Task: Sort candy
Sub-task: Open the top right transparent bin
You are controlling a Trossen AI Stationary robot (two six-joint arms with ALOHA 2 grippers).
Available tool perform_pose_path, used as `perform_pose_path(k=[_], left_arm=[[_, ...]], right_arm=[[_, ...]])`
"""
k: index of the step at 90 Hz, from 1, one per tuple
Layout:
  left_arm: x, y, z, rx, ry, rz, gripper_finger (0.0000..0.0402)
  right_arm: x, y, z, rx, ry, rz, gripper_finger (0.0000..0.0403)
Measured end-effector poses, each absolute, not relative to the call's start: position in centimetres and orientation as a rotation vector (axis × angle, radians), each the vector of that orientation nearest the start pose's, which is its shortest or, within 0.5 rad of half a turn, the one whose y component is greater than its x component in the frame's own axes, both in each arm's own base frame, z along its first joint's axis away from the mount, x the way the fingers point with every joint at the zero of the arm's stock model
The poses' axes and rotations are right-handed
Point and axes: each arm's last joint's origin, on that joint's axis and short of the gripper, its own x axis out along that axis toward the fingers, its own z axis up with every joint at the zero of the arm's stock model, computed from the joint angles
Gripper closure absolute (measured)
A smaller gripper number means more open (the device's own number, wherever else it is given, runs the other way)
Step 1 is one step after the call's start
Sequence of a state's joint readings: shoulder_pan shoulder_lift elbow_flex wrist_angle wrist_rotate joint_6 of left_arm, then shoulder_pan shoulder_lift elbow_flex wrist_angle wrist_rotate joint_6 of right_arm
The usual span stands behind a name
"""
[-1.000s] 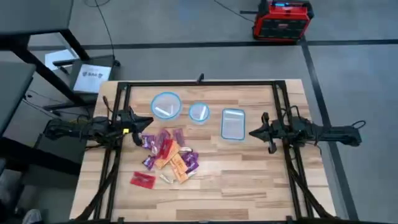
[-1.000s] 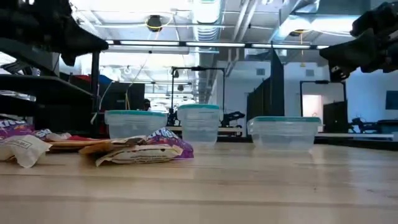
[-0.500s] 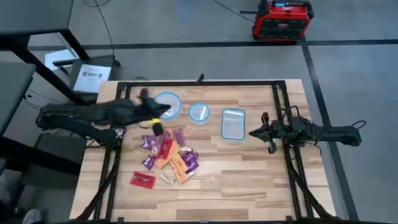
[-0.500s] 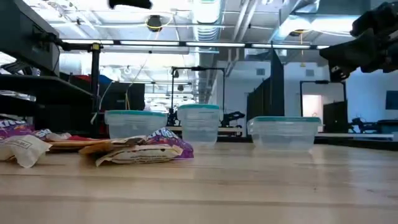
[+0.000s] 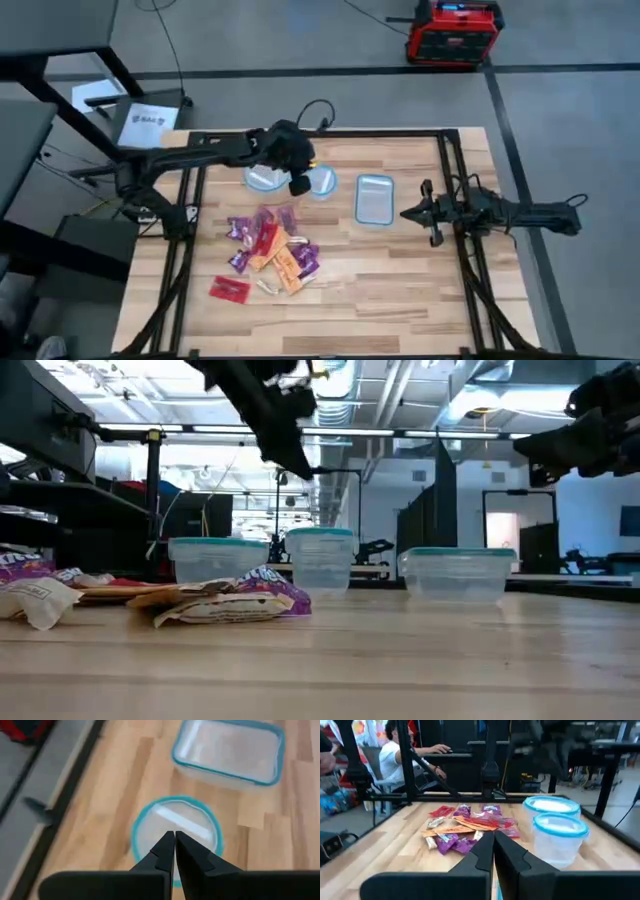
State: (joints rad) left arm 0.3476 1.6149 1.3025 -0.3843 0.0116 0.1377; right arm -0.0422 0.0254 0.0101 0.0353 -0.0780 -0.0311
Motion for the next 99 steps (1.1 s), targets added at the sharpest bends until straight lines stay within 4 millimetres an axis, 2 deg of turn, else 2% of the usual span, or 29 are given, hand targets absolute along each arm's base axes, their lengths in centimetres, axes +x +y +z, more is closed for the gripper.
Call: perform_pose_path(k=[21, 25, 35, 44, 54, 63, 73, 84, 91, 99], left_arm=[[35.6, 13.1, 24.2, -0.027, 0.805, 0.187, 0.0402], [35.7, 13.3, 23.9, -0.025, 0.817, 0.185, 0.0402], [35.5, 13.6, 23.9, -0.020, 0.825, 0.182, 0.0402], [35.2, 13.6, 23.6, -0.004, 0.862, 0.173, 0.0402], [35.2, 13.4, 23.6, -0.001, 0.870, 0.160, 0.0402], [35.3, 13.3, 23.6, 0.007, 0.872, 0.155, 0.0402], [35.4, 13.3, 23.6, 0.013, 0.859, 0.157, 0.0402], [35.4, 13.2, 23.7, 0.010, 0.857, 0.158, 0.0402], [35.4, 12.7, 24.5, -0.005, 0.820, 0.168, 0.0402], [35.7, 11.4, 26.5, -0.004, 0.706, 0.164, 0.0402]], right_arm=[[9.9, -0.3, 16.8, -0.023, -0.020, 0.017, 0.0403], [9.9, -0.3, 16.8, 0.027, -0.020, 0.021, 0.0403], [9.9, -0.1, 17.0, 0.253, -0.027, 0.046, 0.0403], [9.9, -0.2, 17.1, 0.322, -0.049, 0.019, 0.0403], [9.9, -0.8, 17.5, 0.371, -0.105, -0.108, 0.0403], [10.4, -0.9, 17.3, 0.374, -0.078, -0.131, 0.0403], [11.4, -0.9, 16.9, 0.361, 0.010, -0.146, 0.0403], [12.9, -1.2, 17.9, 0.317, 0.116, -0.200, 0.0403], [14.4, -1.6, 19.2, 0.270, 0.213, -0.242, 0.0403], [16.0, -2.6, 19.9, 0.222, 0.412, -0.349, 0.0403]])
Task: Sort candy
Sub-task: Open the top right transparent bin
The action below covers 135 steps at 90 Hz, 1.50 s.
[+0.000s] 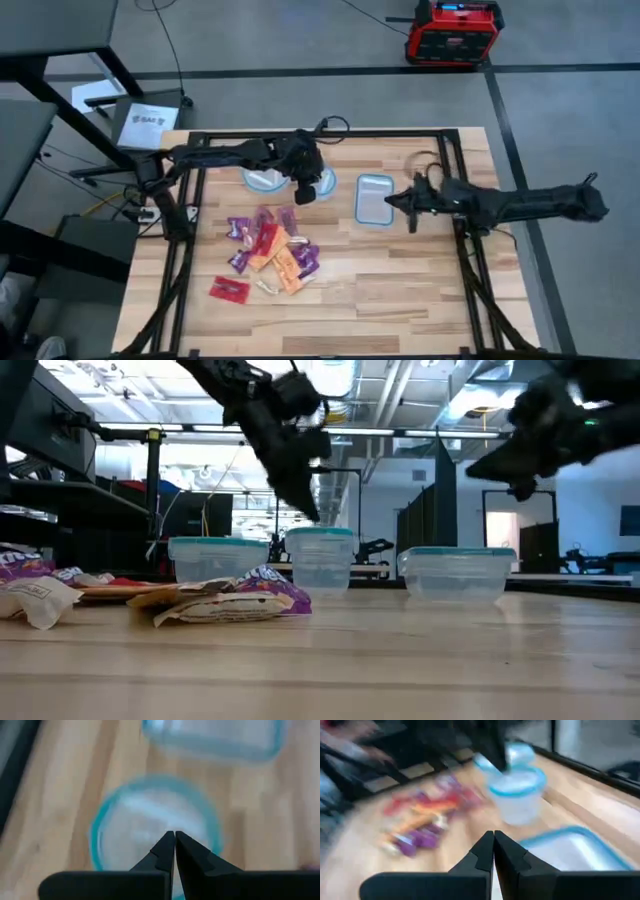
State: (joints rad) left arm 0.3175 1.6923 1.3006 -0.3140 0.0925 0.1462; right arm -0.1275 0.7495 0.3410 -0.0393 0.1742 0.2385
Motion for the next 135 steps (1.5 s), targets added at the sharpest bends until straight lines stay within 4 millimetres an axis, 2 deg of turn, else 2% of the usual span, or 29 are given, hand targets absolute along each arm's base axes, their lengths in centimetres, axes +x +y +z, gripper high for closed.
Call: perform_pose_path(k=[9, 17, 29, 39, 52, 61, 70, 85, 98, 109, 120, 130, 135], left_arm=[[36.1, 9.7, 28.0, -0.001, 0.615, 0.129, 0.0402], [36.4, 8.4, 27.7, -0.003, 0.635, 0.098, 0.0402], [36.4, 6.5, 27.2, -0.001, 0.696, 0.059, 0.0402], [36.4, 5.1, 27.0, 0.018, 0.736, 0.057, 0.0402], [36.3, 3.5, 27.3, 0.007, 0.729, 0.038, 0.0402], [36.5, 2.3, 27.2, -0.011, 0.735, 0.016, 0.0402], [37.2, 0.9, 27.0, -0.030, 0.695, -0.012, 0.0402], [39.7, -1.8, 24.2, -0.088, 0.657, -0.107, 0.0402], [41.4, -4.0, 21.9, -0.146, 0.624, -0.160, 0.0402], [42.2, -5.5, 20.1, -0.183, 0.627, -0.202, 0.0402], [42.7, -5.8, 18.2, -0.182, 0.656, -0.162, 0.0402], [42.8, -5.2, 16.0, -0.189, 0.745, -0.117, 0.0401], [42.8, -4.8, 15.9, -0.187, 0.764, -0.092, 0.0401]], right_arm=[[17.5, -4.0, 19.8, 0.199, 0.647, -0.437, 0.0403], [18.6, -4.8, 18.6, 0.203, 0.764, -0.443, 0.0403], [20.0, -4.4, 16.7, 0.241, 0.848, -0.375, 0.0403], [20.8, -2.9, 16.1, 0.288, 0.860, -0.337, 0.0403], [21.9, 0.7, 16.4, 0.381, 0.780, -0.211, 0.0403], [22.5, 2.5, 18.2, 0.363, 0.752, -0.150, 0.0403], [22.3, 2.6, 19.9, 0.295, 0.757, -0.198, 0.0403], [22.1, 2.0, 20.1, 0.304, 0.773, -0.217, 0.0403], [22.2, 3.8, 19.7, 0.295, 0.796, -0.124, 0.0403], [22.4, 4.7, 18.6, 0.288, 0.848, -0.116, 0.0403], [22.8, 4.8, 17.5, 0.278, 0.892, -0.148, 0.0403], [23.0, 4.9, 17.0, 0.294, 0.901, -0.172, 0.0403], [23.0, 5.1, 17.0, 0.309, 0.901, -0.172, 0.0403]])
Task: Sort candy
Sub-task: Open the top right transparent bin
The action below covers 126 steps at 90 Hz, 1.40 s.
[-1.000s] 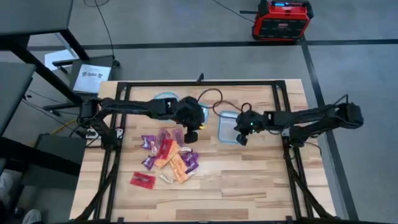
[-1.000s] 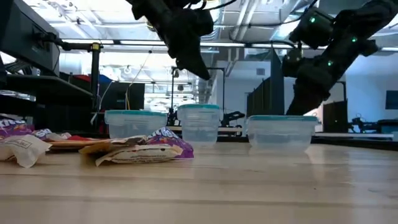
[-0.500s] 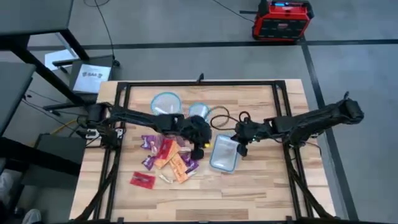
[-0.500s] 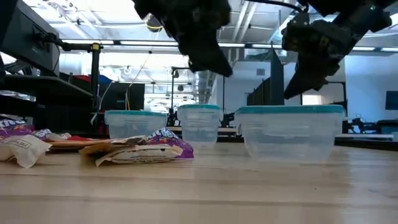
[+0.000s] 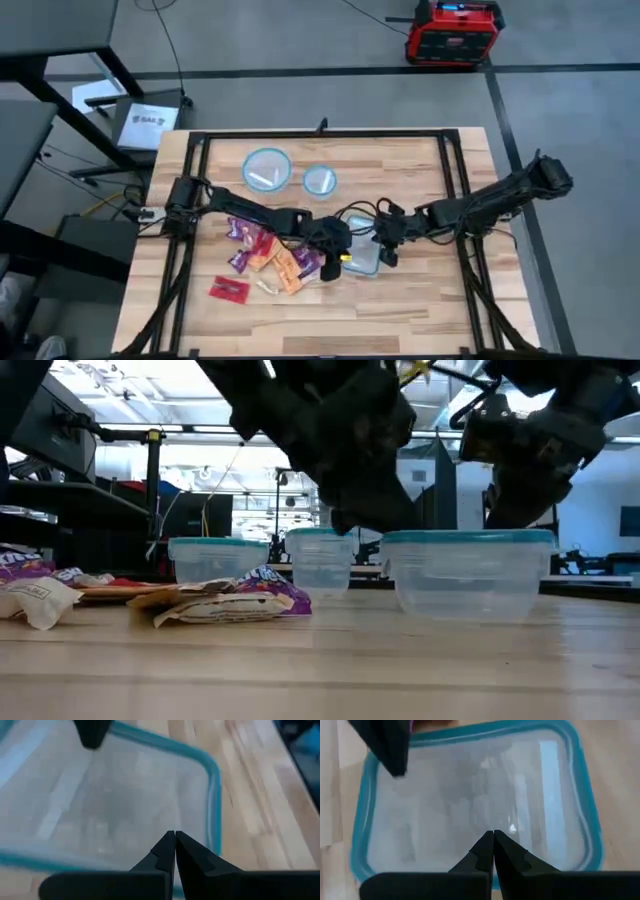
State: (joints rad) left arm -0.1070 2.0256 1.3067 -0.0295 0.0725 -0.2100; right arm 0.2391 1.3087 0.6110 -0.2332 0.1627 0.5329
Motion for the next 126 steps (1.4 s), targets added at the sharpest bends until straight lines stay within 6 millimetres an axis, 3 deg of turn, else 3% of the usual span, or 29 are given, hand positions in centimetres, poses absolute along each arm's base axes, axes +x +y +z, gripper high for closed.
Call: perform_pose_path(k=[9, 26, 44, 55, 67, 76, 88, 102, 126], left_arm=[[42.4, -3.9, 15.9, -0.177, 0.810, -0.033, 0.0401], [41.0, -2.3, 18.0, -0.115, 0.842, 0.091, 0.0401], [40.4, -2.7, 21.7, -0.125, 0.716, 0.066, 0.0401], [40.0, -3.5, 22.9, -0.122, 0.688, 0.038, 0.0401], [39.9, -4.3, 23.0, -0.113, 0.689, 0.008, 0.0401], [40.4, -4.5, 22.4, -0.109, 0.678, -0.025, 0.0401], [41.6, -4.8, 20.9, -0.087, 0.625, -0.037, 0.0401], [42.6, -4.8, 19.7, -0.066, 0.537, -0.048, 0.0401], [41.1, -4.1, 17.3, -0.113, 0.302, -0.043, 0.0401]], right_arm=[[22.8, 6.0, 17.0, 0.342, 0.907, -0.154, 0.0403], [22.2, 7.8, 17.8, 0.300, 0.870, -0.059, 0.0403], [21.1, 8.6, 21.2, 0.254, 0.728, -0.009, 0.0403], [19.7, 11.4, 22.2, 0.359, 0.621, 0.085, 0.0403], [18.2, 15.1, 19.5, 0.413, 0.569, 0.070, 0.0403], [18.5, 16.4, 17.4, 0.436, 0.543, 0.011, 0.0403], [19.8, 16.1, 14.5, 0.437, 0.601, -0.101, 0.0395], [20.6, 16.3, 12.1, 0.401, 0.602, -0.163, 0.0352], [21.7, 17.1, 10.2, 0.403, 0.505, -0.186, 0.0268]])
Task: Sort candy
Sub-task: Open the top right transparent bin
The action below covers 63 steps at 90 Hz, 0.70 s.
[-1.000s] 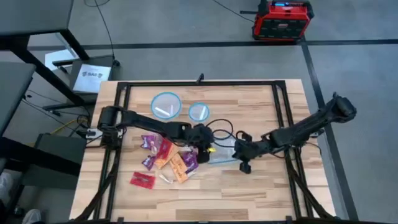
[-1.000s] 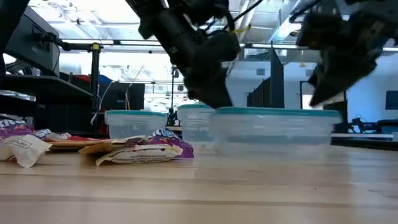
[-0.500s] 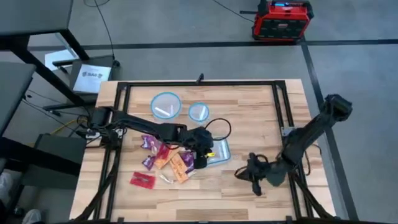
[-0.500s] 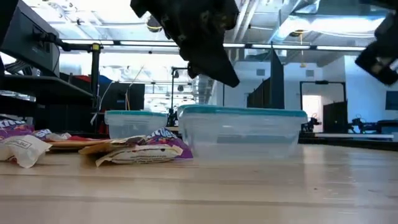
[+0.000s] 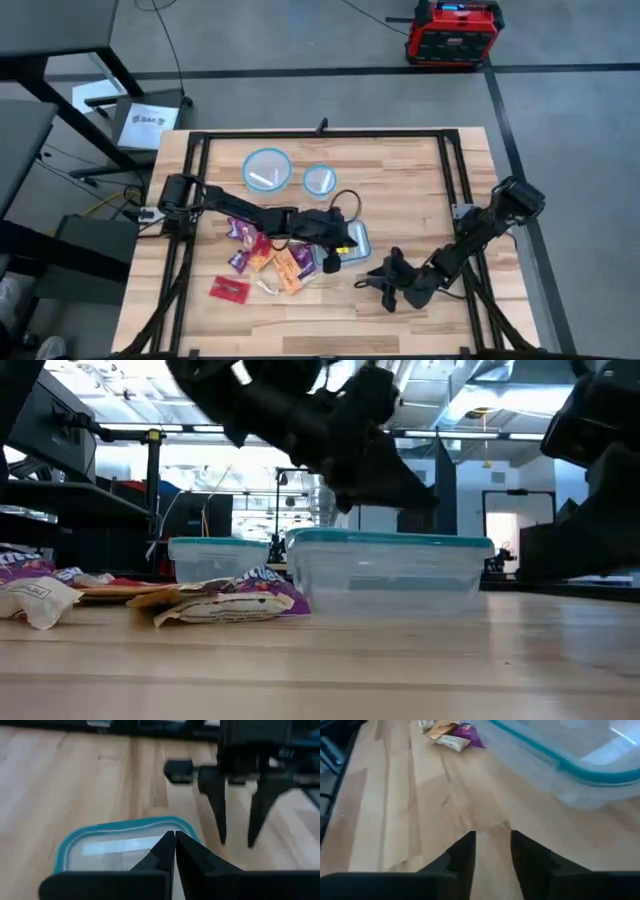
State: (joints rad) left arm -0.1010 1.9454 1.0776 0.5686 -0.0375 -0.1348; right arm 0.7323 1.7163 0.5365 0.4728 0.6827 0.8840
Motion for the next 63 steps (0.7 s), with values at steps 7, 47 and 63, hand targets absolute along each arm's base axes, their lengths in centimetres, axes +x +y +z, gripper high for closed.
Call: perform_pose_path(k=[7, 47, 63], left_arm=[[40.5, -3.5, 16.5, -0.119, 0.277, -0.031, 0.0401], [41.0, -3.9, 13.1, -0.189, 0.237, -0.144, 0.0402], [41.1, -4.0, 12.8, -0.179, 0.245, -0.174, 0.0402]], right_arm=[[22.0, 17.3, 9.6, 0.415, 0.491, -0.183, 0.0250], [22.8, 16.7, 7.6, 0.400, 0.423, -0.285, 0.0210], [22.7, 15.9, 7.5, 0.405, 0.394, -0.285, 0.0209]])
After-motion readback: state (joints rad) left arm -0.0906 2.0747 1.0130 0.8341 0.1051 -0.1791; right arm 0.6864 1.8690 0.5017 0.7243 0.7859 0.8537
